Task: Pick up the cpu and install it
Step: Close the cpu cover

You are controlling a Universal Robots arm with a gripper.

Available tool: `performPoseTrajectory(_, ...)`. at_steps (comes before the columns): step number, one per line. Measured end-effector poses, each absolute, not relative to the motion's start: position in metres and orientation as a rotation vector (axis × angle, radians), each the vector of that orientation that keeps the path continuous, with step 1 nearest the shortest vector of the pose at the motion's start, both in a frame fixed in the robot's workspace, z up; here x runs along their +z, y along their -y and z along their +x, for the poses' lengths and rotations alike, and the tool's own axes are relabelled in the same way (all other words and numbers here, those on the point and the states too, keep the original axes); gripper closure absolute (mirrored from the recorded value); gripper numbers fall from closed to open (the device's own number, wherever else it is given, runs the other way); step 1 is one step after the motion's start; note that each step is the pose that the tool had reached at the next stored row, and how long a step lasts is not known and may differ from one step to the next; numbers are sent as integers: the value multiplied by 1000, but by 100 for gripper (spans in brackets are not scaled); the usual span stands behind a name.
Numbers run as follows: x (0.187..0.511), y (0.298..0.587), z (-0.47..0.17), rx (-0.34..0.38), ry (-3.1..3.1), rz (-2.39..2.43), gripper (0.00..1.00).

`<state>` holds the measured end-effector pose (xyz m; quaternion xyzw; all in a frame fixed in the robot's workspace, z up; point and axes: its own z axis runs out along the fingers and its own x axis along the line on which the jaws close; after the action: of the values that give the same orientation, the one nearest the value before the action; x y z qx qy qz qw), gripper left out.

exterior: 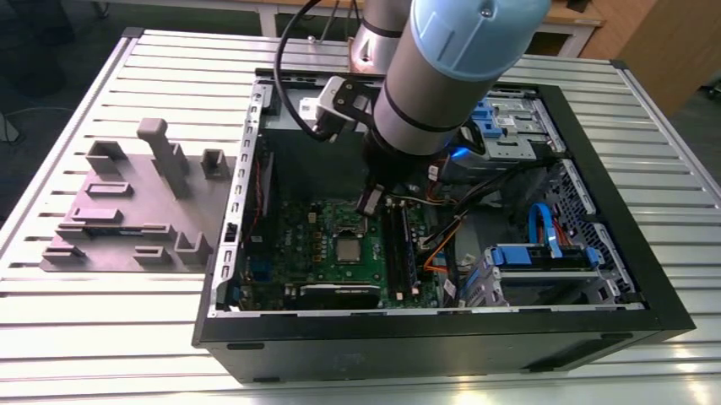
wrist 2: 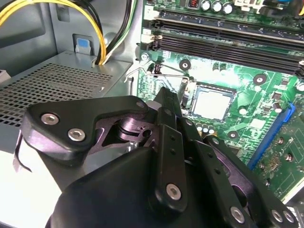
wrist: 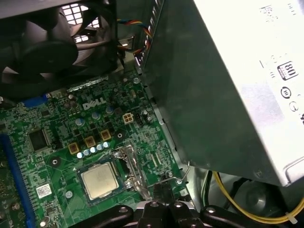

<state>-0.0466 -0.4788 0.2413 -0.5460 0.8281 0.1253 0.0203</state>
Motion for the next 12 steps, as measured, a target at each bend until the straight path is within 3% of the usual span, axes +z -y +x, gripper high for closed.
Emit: performPoseTrajectory(12,241,484,-47,389,-2568,-1694,90)
